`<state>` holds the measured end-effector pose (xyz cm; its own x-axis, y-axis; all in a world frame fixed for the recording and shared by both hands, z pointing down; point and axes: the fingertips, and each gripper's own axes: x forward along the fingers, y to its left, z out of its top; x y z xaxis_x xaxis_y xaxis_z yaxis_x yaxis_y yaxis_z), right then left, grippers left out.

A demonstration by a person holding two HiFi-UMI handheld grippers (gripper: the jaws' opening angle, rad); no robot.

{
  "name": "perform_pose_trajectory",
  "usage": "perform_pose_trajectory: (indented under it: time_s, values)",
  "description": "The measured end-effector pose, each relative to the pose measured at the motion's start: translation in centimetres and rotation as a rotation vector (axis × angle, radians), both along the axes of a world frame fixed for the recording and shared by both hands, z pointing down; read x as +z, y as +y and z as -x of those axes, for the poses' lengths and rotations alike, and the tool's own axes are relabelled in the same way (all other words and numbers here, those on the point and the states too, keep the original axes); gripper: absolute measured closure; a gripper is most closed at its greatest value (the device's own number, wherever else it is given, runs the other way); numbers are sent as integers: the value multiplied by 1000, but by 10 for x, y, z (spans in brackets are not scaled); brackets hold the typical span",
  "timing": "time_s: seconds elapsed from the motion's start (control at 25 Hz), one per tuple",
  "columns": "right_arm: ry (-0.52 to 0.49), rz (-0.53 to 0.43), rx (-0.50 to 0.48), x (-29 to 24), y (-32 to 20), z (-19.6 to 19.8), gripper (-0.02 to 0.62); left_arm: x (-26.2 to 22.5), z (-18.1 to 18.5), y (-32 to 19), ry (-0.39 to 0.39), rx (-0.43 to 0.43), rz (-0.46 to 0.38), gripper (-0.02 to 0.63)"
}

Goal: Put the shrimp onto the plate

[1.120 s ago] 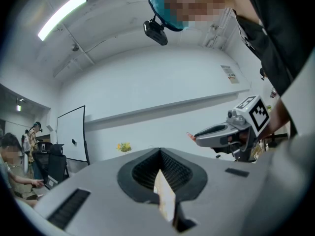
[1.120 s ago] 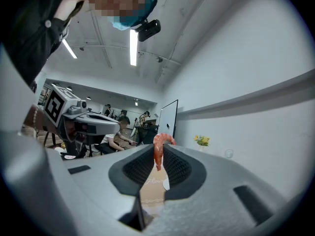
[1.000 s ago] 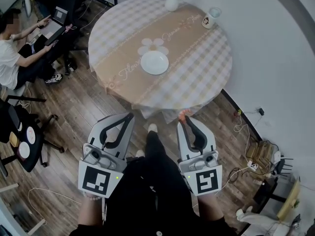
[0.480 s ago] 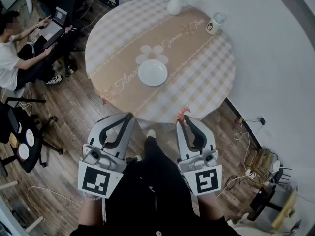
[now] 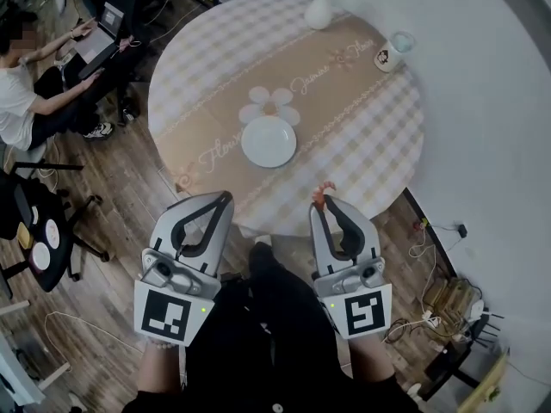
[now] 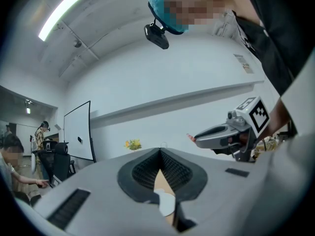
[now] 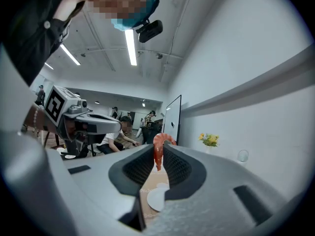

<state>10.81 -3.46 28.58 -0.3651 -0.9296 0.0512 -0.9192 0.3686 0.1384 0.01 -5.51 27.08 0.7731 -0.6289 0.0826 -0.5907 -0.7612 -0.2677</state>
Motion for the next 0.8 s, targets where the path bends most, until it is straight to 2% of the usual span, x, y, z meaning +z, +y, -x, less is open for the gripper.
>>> perform_pose_trajectory:
  time_s: [0.48, 0.8]
  values:
    - [-11, 17, -62, 4, -59, -23, 552, 3, -15, -57, -18, -82, 18, 606]
    - [-16, 23, -91, 9, -77, -36, 552, 4, -21, -77, -25, -129, 14, 606]
